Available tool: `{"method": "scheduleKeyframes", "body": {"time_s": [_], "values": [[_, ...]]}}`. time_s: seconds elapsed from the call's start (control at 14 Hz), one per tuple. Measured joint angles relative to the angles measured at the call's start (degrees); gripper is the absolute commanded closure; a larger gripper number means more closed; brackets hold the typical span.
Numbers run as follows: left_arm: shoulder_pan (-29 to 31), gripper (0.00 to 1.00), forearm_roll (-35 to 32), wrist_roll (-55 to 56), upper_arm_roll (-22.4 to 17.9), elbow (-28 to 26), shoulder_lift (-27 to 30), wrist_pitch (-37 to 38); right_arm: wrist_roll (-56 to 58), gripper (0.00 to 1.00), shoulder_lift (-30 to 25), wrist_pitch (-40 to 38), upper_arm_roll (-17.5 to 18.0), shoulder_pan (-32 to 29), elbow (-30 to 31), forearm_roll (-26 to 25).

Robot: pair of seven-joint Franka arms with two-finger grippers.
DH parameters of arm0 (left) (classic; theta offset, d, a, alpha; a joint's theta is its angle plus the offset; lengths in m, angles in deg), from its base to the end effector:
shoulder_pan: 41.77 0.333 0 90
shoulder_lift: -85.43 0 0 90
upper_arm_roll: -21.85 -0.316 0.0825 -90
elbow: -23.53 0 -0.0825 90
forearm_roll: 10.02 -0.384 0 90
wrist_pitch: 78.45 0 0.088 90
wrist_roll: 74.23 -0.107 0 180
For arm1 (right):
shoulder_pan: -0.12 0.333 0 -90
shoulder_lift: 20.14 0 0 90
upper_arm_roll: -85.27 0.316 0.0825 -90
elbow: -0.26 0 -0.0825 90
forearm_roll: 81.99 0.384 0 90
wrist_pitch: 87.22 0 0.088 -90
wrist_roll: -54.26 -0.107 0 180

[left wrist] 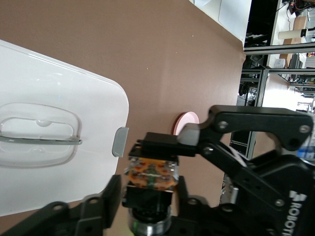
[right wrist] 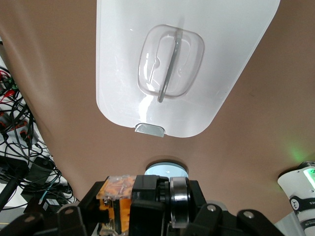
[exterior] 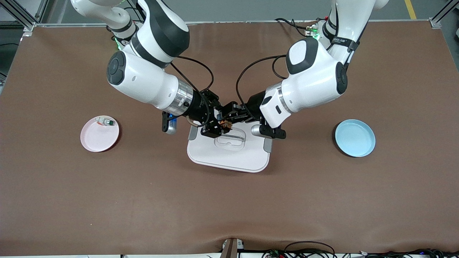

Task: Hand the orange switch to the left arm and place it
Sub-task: 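Grasp the switch with the left gripper above the white box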

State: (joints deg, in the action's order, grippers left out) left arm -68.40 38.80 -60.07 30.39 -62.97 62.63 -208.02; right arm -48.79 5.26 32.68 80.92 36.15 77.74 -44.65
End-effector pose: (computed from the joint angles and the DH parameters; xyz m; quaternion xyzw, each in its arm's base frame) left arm 0.5789 -0.4115 0.4856 0.9080 0.0473 -0.0168 0.4160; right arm 0.5913 0.4128 0.5109 -0.7005 0.6395 0.2071 0.2397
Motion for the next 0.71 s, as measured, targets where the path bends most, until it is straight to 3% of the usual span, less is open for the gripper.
{"method": "scheduleKeyframes", "body": {"time_s": [0.29, 0.36, 0.43, 0.5, 0.71], "values": [[0.05, 1.0, 0.02, -0.76, 0.0, -0.01, 0.0, 0.0, 0.0, 1.0, 0.12, -0.04, -0.05, -0.01, -0.12, 0.3], [0.05, 1.0, 0.02, -0.76, 0.0, -0.01, 0.0, 0.0, 0.0, 0.96, 0.12, -0.04, -0.05, -0.01, -0.13, 0.31], [0.06, 1.0, 0.02, -0.76, 0.0, 0.0, 0.0, 0.0, 0.0, 0.3, 0.13, -0.04, -0.05, -0.01, -0.13, 0.32], [0.06, 1.0, 0.02, -0.76, 0.0, -0.01, 0.0, 0.0, 0.0, 0.0, 0.13, -0.04, -0.06, -0.01, -0.13, 0.33], [0.1, 1.0, 0.01, -0.76, -0.1, -0.36, -0.09, -0.01, -0.04, 0.0, 0.11, -0.01, -0.05, -0.01, -0.79, 0.57]]}}
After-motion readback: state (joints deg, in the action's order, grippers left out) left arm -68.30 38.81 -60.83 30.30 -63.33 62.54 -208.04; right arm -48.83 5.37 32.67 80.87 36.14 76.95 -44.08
